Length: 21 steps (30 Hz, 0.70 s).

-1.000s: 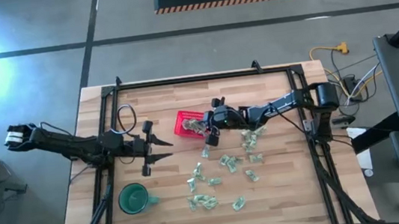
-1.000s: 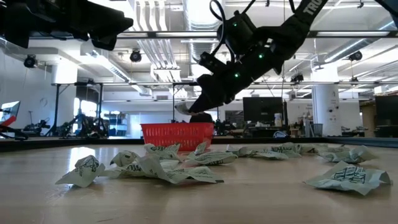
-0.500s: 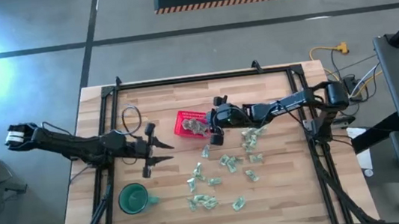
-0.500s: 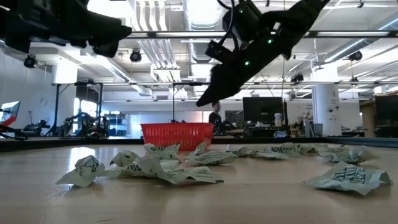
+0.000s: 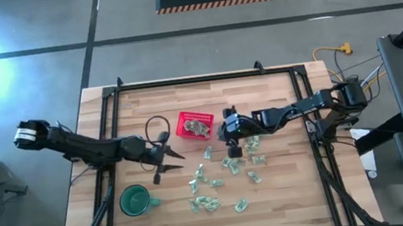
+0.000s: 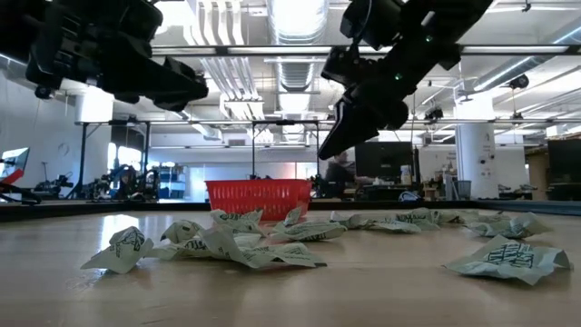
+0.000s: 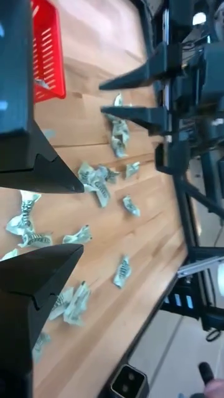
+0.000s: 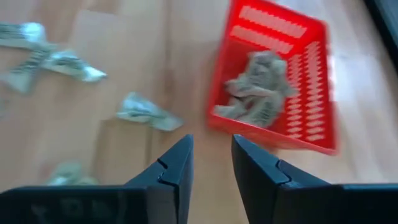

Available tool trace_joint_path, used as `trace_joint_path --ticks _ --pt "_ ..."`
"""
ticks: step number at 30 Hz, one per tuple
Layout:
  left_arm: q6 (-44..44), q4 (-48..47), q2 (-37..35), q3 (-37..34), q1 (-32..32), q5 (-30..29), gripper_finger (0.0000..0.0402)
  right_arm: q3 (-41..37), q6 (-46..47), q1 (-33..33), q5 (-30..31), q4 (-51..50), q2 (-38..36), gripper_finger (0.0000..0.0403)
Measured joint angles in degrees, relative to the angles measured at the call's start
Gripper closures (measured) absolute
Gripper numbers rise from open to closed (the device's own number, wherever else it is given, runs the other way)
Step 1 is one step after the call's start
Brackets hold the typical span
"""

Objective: Pick and place items into bin
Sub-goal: Put the stevia packet into the red bin

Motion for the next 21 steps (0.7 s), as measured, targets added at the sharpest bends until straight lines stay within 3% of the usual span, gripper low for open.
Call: trace_joint_path --ticks 7,21 --pt "-0.42 -0.05 3.77 1.92 -0.02 -0.33 0.0276 -2.85 3.76 0.28 -7.66 -0.04 0.24 0.0317" --pt "-2.45 -2.46 7.71 1.87 -1.12 0.36 0.0276 -6.70 8.09 3.34 -9.61 0.11 -0.11 0.0324"
